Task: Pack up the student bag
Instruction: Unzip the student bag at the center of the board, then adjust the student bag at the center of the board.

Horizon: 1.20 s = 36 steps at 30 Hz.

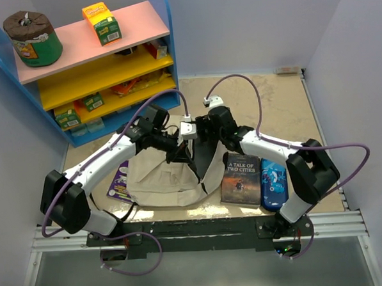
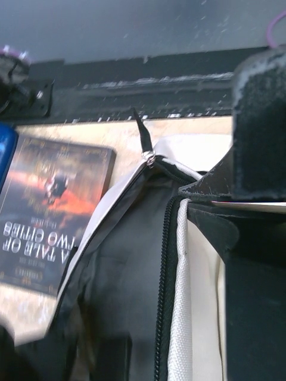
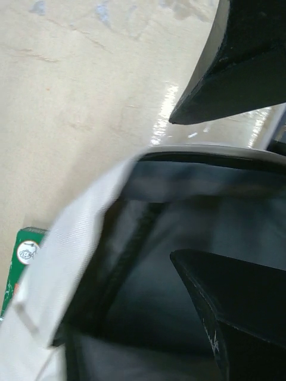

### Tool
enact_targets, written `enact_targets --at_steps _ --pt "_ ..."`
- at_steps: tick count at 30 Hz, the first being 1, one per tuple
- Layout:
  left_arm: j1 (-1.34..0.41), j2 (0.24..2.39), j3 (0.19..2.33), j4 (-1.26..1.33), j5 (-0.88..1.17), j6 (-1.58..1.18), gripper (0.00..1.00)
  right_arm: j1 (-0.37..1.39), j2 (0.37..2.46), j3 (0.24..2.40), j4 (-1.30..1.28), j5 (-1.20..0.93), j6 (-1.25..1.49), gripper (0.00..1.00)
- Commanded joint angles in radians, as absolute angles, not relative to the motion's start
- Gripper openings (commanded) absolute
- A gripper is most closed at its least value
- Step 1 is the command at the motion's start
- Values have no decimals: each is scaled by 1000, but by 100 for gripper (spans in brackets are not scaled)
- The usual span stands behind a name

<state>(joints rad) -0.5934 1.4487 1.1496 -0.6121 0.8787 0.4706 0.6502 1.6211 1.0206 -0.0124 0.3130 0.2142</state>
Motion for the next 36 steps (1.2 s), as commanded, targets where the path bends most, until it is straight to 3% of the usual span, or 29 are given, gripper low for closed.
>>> enact_targets --at_steps 1,6,11,18,22,24,25,26,28,36 --pt "-592 1401 1213 -811 1029 653 0 621 1663 1140 37 218 16 88" --pt "-592 1391 1232 -906 1066 738 0 621 1715 1135 101 224 -136 88" --pt "-591 1378 1236 -905 1042 739 0 607 1709 1140 17 -55 -163 87" --pt "-591 1373 1239 -862 1016 701 0 589 1686 1094 -54 -205 -170 86" --pt "-592 1367 1249 -854 1012 684 0 589 1773 1127 -89 -215 -157 82" --pt "-592 1359 1252 -854 1006 683 0 589 1827 1198 -116 -209 -140 71" --pt "-592 1348 1252 -851 994 681 0 588 1885 1225 -139 -212 -97 59" --pt "-592 1344 1252 -844 985 675 0 580 1905 1276 -156 -230 -86 21" --pt "-592 1324 1250 -784 942 621 0 574 1898 1279 -128 -220 -34 0" --pt "-595 1400 1460 -690 776 506 0 474 1515 1091 -3 64 159 0"
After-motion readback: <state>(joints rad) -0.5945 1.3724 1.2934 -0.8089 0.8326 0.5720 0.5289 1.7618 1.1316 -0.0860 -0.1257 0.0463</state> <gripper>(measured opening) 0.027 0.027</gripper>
